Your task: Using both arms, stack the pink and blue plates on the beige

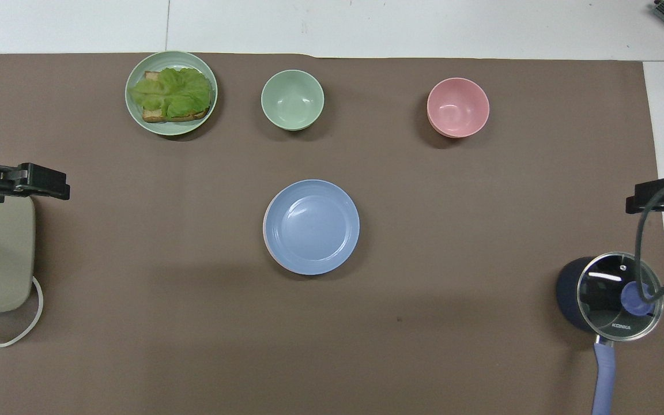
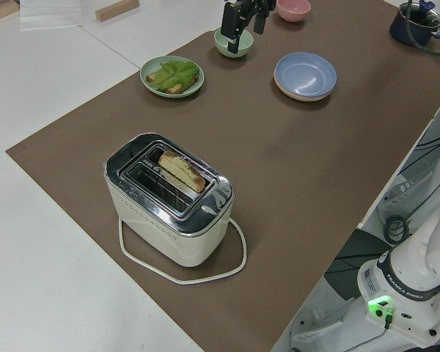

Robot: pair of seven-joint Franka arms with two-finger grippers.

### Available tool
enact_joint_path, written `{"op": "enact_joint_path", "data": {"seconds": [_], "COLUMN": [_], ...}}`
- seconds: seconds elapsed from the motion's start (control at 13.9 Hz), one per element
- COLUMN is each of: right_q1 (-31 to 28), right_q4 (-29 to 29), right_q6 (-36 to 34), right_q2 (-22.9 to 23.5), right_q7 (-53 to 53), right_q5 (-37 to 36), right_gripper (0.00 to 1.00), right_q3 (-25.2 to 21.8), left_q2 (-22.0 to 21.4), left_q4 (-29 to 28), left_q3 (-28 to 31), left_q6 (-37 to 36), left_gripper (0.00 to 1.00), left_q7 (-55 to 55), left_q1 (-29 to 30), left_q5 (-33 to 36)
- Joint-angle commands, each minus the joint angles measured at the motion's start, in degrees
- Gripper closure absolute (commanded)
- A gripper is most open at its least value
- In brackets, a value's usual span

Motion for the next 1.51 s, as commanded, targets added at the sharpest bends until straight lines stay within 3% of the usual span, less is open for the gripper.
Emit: {"op": "enact_joint_path", "data": {"seconds": [0.0, 1.43], "right_q1": [-0.27, 0.35], "right_q4": [-0.8, 1.49], "right_q6": [-1.38, -0.59], "right_q2": [-1.11, -0.49], "right_q7": [-1.6, -5.03], "right_q5": [-1.26, -1.09], "right_gripper": [0.0, 0.0], "right_q3": [0.99, 1.17], "left_q2": [-0.54, -0.54], "left_q4": [0.09, 0.09], "left_q3": [-0.27, -0.27], "left_q6": [-0.79, -0.79], "left_gripper": [0.0, 0.0], "left_q7": [0.29, 0.29], "left_q1": [0.4, 0.4], "left_q5": [0.99, 0.99]}}
